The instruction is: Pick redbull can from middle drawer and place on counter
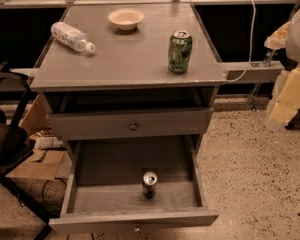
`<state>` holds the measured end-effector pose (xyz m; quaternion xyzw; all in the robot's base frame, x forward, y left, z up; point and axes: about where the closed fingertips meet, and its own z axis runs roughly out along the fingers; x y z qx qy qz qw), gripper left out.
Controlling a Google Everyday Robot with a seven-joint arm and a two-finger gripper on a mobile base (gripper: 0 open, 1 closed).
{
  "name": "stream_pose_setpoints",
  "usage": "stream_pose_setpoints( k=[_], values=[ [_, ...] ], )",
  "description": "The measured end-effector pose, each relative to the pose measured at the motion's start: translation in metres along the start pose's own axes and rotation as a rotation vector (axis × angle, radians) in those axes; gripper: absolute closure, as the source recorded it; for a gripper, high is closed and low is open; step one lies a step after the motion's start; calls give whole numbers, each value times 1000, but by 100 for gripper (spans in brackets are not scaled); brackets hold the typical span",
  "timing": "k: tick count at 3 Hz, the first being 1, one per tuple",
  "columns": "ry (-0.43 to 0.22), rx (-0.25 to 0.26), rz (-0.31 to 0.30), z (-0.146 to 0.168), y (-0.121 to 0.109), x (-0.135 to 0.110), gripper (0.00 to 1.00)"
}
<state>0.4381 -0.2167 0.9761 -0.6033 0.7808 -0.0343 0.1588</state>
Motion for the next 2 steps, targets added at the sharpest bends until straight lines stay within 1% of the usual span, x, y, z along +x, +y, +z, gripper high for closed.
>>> stream_pose_setpoints(
  k=[1,2],
  values=[
    [-9,-2,2,3,0,0,0],
    [-115,-29,21,41,5,-5,0]
  ],
)
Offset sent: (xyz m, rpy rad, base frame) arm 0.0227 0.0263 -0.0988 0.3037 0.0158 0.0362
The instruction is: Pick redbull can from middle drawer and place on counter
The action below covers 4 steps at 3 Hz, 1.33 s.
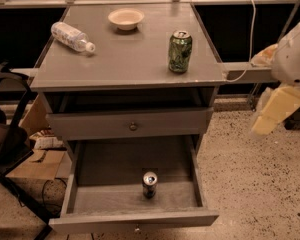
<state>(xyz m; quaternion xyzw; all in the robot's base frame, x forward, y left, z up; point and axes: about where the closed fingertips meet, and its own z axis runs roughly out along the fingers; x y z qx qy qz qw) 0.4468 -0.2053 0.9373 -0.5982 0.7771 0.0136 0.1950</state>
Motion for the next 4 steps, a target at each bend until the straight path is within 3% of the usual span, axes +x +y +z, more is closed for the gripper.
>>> stream_pose_setpoints(
  k=[1,2,3,4],
  values=[
    [-160,-73,9,69,13,-10,0],
    [-363,-117,9,139,25,-29,0],
    [-548,-115,0,188,32,-45,0],
    [-641,-134,-10,223,50,-53,0]
  ],
)
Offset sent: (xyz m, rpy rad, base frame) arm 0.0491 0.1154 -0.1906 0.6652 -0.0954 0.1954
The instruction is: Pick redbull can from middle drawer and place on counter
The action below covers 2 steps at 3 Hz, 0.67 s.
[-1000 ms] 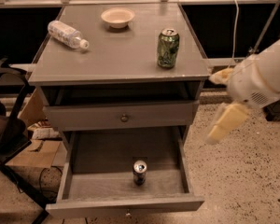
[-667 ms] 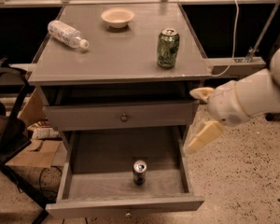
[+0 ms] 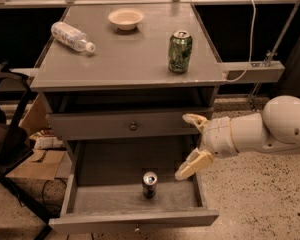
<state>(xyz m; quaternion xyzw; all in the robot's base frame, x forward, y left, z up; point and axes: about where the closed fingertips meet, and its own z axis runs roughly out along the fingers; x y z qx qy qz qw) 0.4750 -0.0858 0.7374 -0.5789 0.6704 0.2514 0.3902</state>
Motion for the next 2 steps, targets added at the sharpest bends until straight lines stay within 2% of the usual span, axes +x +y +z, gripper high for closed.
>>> stream_pose_setpoints(
  k=[1,2],
  values=[
    [0,0,0,0,0,0,0],
    [-61,-14,11,30,0,22,0]
  ],
)
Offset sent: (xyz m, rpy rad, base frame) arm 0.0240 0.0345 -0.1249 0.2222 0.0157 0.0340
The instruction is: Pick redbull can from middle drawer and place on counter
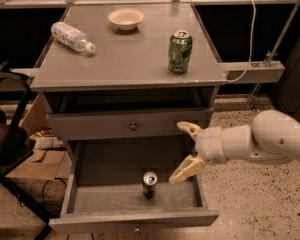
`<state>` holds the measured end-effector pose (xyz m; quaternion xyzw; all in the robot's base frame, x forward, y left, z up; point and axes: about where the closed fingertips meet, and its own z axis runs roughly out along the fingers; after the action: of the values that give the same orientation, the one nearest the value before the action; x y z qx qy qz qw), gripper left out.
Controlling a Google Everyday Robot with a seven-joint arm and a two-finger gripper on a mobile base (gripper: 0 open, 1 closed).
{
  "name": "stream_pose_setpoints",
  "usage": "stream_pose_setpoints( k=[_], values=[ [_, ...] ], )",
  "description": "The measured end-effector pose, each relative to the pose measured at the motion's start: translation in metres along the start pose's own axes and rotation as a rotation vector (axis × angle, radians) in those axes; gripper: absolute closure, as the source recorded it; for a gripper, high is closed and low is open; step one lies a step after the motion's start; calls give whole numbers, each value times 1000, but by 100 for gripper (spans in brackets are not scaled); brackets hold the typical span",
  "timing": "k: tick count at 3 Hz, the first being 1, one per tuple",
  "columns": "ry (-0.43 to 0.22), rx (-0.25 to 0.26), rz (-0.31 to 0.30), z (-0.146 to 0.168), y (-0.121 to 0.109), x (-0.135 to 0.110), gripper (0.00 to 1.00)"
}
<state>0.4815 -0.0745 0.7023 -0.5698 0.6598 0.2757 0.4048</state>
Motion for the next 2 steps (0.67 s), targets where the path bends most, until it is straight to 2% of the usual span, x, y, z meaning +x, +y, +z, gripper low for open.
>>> stream_pose_setpoints(
  k=[2],
  values=[
    [-200,-48,-90,90,-9,71,0]
  ],
)
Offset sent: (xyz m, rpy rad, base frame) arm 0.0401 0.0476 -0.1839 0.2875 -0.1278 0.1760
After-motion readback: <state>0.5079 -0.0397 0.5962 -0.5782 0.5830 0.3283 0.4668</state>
